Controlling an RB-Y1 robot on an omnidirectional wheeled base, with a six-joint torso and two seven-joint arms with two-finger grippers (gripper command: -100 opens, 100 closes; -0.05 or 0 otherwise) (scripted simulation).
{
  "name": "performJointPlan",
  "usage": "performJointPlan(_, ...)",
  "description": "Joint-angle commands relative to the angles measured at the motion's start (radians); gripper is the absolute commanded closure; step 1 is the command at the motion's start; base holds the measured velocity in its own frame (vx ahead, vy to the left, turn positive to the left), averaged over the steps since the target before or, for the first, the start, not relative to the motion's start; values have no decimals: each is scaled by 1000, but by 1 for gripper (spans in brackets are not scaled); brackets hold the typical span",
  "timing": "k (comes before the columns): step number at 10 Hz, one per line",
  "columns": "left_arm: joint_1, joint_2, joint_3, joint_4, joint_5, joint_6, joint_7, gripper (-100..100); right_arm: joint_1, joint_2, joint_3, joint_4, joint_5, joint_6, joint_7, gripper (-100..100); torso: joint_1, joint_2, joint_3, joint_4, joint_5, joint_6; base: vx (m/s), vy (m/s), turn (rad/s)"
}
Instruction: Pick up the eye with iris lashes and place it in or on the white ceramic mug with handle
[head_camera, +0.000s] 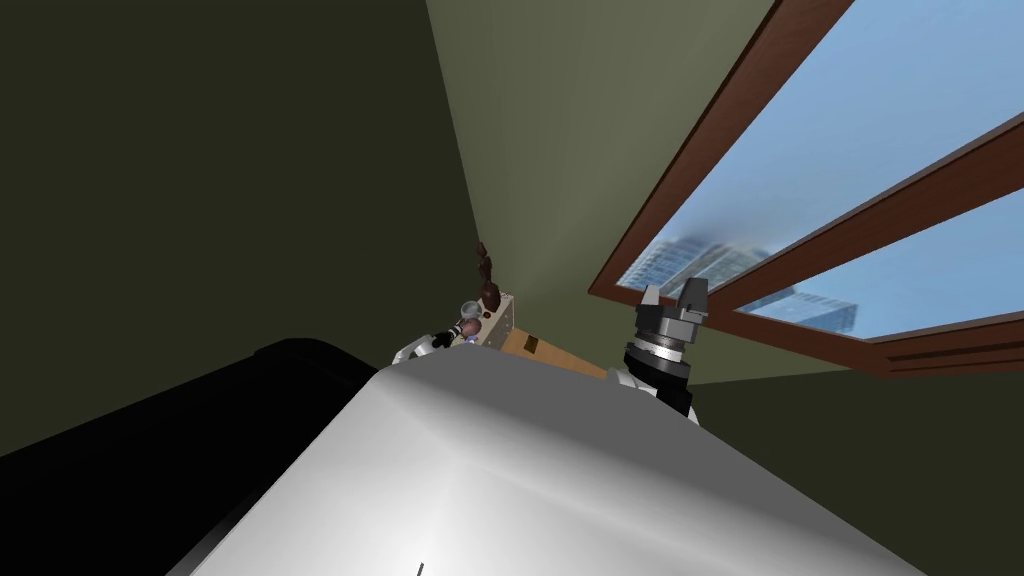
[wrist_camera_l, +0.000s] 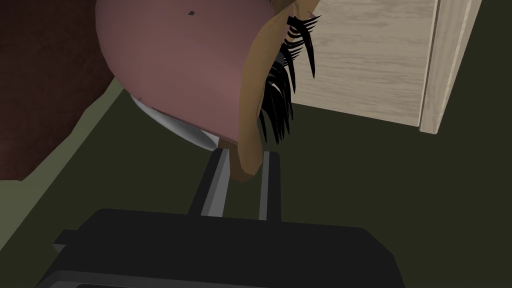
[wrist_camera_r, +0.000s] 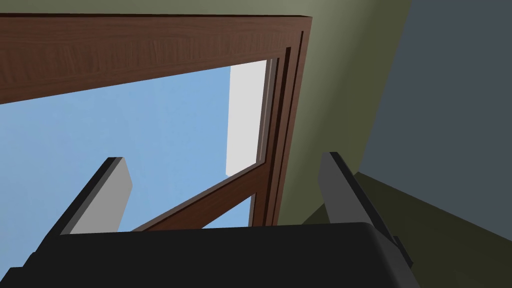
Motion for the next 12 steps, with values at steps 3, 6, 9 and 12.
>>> performJointPlan(3, 20, 28, -6, -59, 7, 30, 11, 100, 0, 0, 0, 0, 0, 0, 0, 0, -1, 1, 1, 1, -1, 0, -5, -14, 32)
performJointPlan(6, 15, 61, 11, -67, 13, 25, -1, 100, 0, 0, 0, 0, 0, 0, 0, 0, -2, 1, 1, 1, -2, 0, -12, -4, 43)
performJointPlan(9, 14, 132, 36, -95, 31, 23, -25, 100, 0, 0, 0, 0, 0, 0, 0, 0, -5, 6, 5, 3, -5, -1, -45, -31, 123)
performJointPlan(12, 16, 214, 62, -131, 52, 26, -49, 100, 0, 0, 0, 0, 0, 0, 0, 0, -7, 4, 4, 4, -6, 0, 3, -38, 84)
